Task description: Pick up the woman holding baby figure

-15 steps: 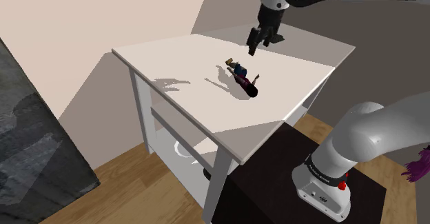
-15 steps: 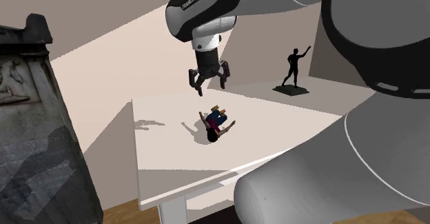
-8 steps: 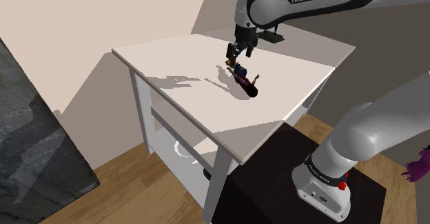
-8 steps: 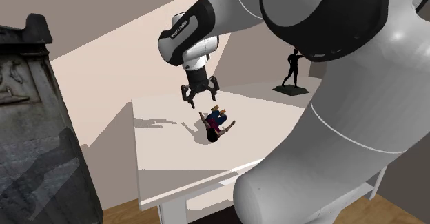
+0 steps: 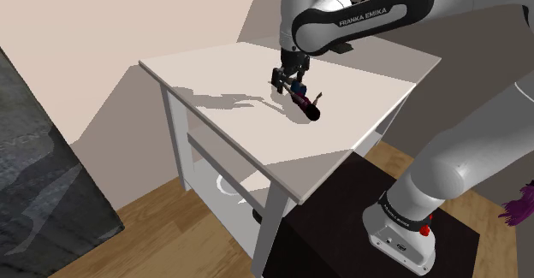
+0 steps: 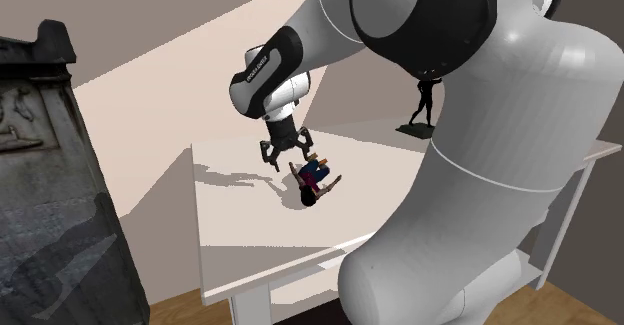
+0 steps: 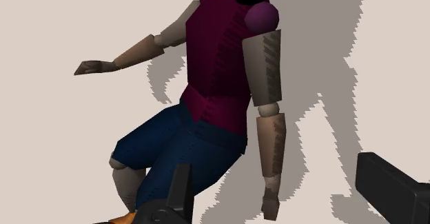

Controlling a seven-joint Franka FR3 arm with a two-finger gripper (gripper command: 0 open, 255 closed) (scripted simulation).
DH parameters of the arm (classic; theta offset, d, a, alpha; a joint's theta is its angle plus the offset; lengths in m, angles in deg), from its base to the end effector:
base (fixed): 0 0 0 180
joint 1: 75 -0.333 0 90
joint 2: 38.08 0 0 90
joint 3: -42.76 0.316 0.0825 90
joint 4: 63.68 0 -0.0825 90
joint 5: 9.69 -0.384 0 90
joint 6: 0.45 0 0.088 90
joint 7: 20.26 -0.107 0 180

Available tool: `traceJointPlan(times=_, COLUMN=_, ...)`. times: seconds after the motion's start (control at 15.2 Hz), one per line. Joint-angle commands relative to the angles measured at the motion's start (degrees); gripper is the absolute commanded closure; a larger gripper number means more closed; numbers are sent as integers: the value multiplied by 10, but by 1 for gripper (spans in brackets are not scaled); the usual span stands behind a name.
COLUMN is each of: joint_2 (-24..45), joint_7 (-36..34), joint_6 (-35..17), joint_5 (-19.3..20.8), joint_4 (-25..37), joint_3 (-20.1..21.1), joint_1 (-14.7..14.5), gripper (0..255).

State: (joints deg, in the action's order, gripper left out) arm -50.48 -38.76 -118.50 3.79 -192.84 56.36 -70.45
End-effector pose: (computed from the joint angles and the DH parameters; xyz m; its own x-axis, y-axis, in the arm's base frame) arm 0.4798 0.0675 0.4540 0.9955 -0.0500 0.0809 -0.0684 -0.9675 0.2433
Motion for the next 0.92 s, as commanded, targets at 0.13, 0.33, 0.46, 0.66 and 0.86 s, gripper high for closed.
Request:
traceJointPlan(times=0.13, joint_2=7, joint_7=-6, joint_6=-19, joint_5=4, joint_4=-13, joint_3=0, joint_1=1, gripper=0)
traceJointPlan(times=0.33, joint_2=7, joint_7=-5, joint_6=-19, joint_5=4, joint_4=-12, joint_3=0, joint_1=1, gripper=255)
traceJointPlan(times=0.46, joint_2=7, joint_7=-5, joint_6=-19, joint_5=4, joint_4=-12, joint_3=0, joint_1=1, gripper=255)
traceJointPlan(times=0.66, joint_2=7, joint_7=-5, joint_6=-19, joint_5=4, joint_4=-12, joint_3=0, joint_1=1, gripper=255)
traceJointPlan(times=0.86, joint_2=4, joint_7=-3, joint_6=-12, joint_5=3, joint_4=-8, joint_3=0, joint_1=1, gripper=255)
